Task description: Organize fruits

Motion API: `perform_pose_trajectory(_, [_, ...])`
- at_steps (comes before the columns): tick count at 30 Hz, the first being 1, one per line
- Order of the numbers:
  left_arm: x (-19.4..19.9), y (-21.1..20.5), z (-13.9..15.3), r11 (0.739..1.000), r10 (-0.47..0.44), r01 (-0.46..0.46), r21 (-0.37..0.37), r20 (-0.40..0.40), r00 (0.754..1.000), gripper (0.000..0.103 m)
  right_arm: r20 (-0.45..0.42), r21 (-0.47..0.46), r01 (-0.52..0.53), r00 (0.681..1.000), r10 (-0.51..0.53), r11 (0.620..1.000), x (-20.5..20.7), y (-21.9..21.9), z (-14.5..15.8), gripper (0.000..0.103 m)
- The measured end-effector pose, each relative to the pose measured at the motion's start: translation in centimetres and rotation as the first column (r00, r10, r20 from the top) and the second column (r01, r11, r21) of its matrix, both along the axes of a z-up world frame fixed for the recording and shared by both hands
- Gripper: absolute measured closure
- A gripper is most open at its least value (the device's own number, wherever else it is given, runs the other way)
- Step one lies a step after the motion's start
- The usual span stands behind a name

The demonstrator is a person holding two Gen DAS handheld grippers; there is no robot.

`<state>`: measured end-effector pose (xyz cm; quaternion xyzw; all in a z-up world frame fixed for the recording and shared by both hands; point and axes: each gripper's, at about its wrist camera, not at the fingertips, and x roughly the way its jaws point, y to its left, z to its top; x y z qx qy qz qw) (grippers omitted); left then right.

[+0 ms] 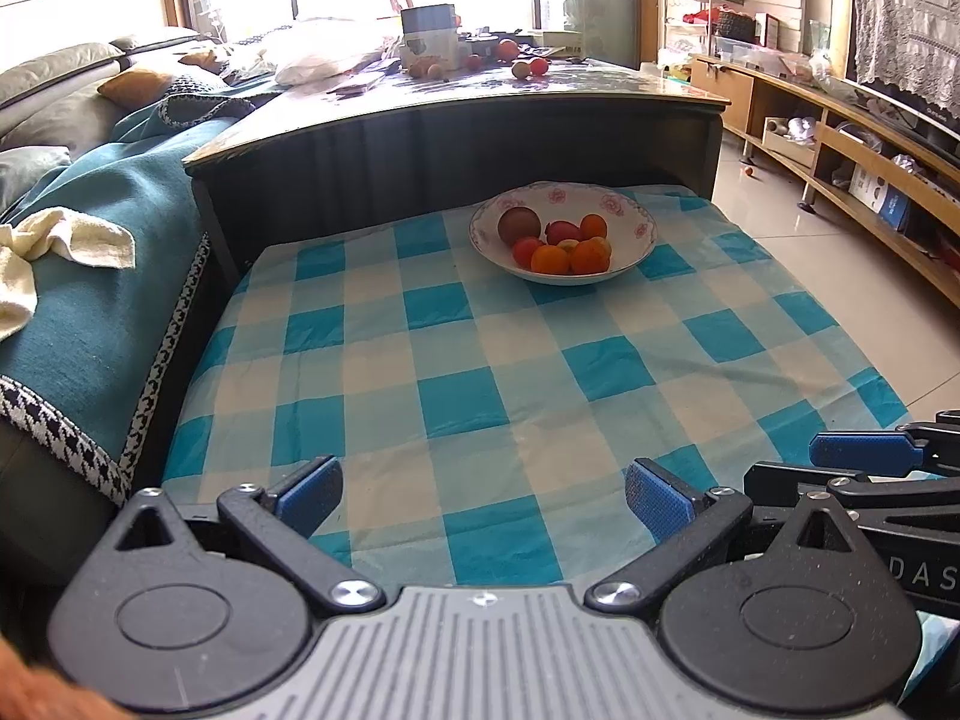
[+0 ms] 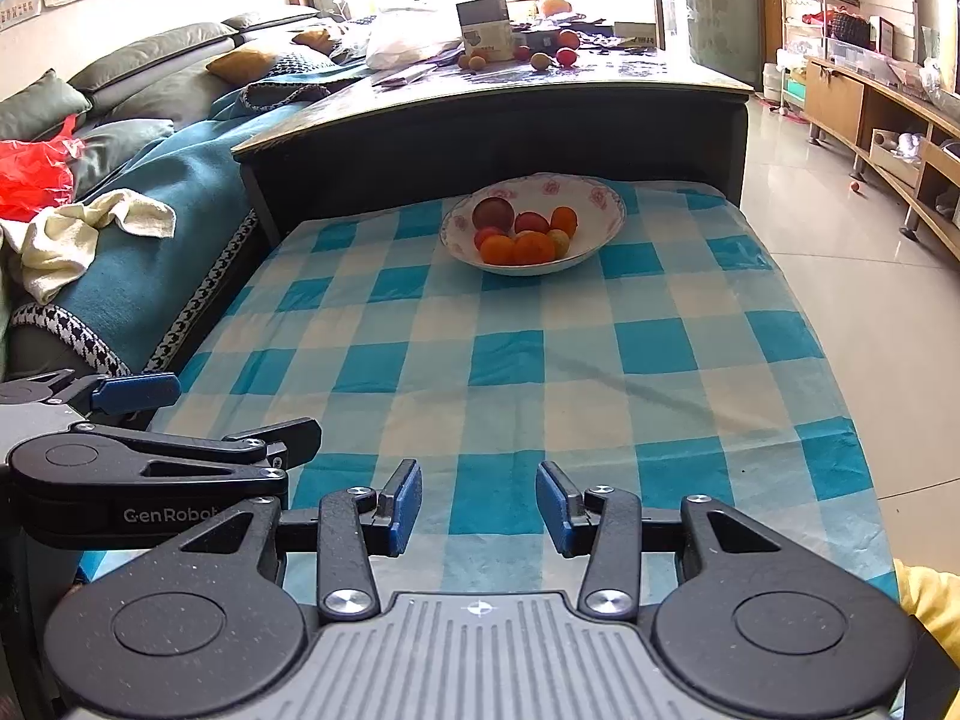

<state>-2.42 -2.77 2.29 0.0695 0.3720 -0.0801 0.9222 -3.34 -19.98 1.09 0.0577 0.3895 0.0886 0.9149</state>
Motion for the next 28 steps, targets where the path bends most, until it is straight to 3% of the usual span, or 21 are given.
perform_pose_trajectory(28, [0.29,0.49,-0.36,0.999,0.032,-0.032,-0.014,-0.022,0.999,0.0,-0.001,-0.001,0.0,1.0,0.0,1.0,-0.02,0.03,-0.04,0.064])
